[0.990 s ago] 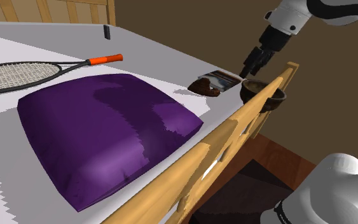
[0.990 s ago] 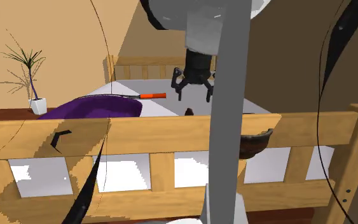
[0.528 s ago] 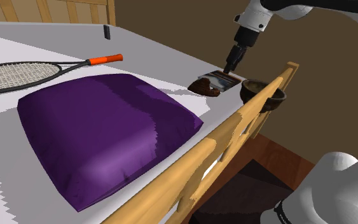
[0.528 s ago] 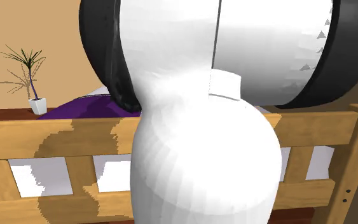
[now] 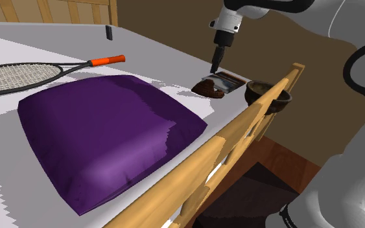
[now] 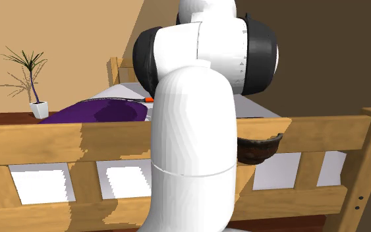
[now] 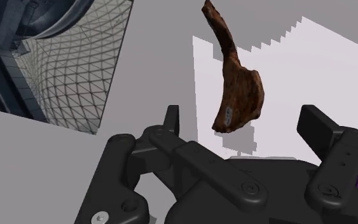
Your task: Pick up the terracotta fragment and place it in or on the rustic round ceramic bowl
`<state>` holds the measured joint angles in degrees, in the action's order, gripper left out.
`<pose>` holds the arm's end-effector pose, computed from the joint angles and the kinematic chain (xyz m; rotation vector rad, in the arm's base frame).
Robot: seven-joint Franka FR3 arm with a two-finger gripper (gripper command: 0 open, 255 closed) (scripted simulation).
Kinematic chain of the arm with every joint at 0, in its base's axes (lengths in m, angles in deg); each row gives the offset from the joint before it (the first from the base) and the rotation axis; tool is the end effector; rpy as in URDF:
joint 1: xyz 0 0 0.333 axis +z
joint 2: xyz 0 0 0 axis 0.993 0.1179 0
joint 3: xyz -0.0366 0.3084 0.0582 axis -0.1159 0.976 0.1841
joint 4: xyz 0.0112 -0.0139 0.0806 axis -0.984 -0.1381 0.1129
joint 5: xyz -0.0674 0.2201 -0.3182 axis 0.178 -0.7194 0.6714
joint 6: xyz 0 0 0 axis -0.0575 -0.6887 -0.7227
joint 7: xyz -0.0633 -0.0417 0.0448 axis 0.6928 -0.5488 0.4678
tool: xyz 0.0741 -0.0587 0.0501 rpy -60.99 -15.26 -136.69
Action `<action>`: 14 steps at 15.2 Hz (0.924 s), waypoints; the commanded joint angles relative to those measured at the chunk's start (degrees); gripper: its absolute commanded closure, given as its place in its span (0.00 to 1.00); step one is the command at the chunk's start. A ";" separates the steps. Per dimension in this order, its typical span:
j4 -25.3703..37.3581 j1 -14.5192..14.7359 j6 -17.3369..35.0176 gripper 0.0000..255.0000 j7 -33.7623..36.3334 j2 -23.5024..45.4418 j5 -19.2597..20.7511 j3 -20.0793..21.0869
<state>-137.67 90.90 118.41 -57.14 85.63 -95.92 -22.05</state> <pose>0.5753 -0.0498 0.6034 -2.8539 -0.8173 0.0512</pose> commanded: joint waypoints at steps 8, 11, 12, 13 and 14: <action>-6.82 0.67 5.74 0.00 -1.00 -0.57 0.15 0.53; -6.81 0.67 5.73 0.00 -1.01 -0.56 0.15 0.53; -6.80 0.67 5.73 0.00 -1.01 -0.56 0.15 0.53; -6.80 0.67 5.73 0.00 -1.01 -0.56 0.15 0.53; -6.80 0.67 5.73 0.00 -1.01 -0.56 0.15 0.53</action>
<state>-144.46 91.57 124.14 -58.15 85.08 -95.77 -21.52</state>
